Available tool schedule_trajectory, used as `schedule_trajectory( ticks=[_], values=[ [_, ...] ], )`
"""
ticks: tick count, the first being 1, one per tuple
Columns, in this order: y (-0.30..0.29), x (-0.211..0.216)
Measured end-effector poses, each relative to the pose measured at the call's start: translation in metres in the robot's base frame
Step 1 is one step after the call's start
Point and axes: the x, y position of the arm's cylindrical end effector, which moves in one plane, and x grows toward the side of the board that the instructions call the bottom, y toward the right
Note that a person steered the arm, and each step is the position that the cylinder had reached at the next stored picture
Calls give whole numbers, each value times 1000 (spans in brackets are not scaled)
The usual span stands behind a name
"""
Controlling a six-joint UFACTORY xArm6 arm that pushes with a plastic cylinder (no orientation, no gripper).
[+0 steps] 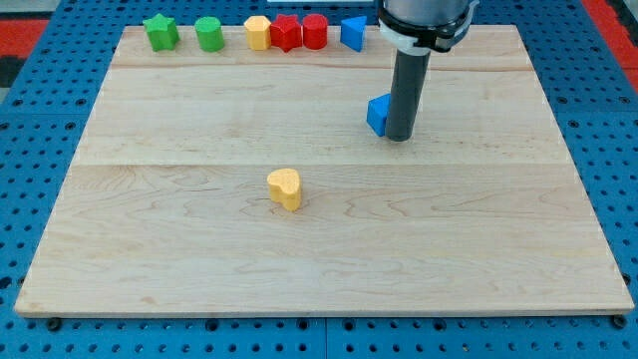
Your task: Push blue cube towards the top right
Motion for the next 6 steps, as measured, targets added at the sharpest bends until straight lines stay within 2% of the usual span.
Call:
schedule_trajectory(
  ticks=[4,6],
  values=[
    [17,-11],
    [18,70]
  ],
)
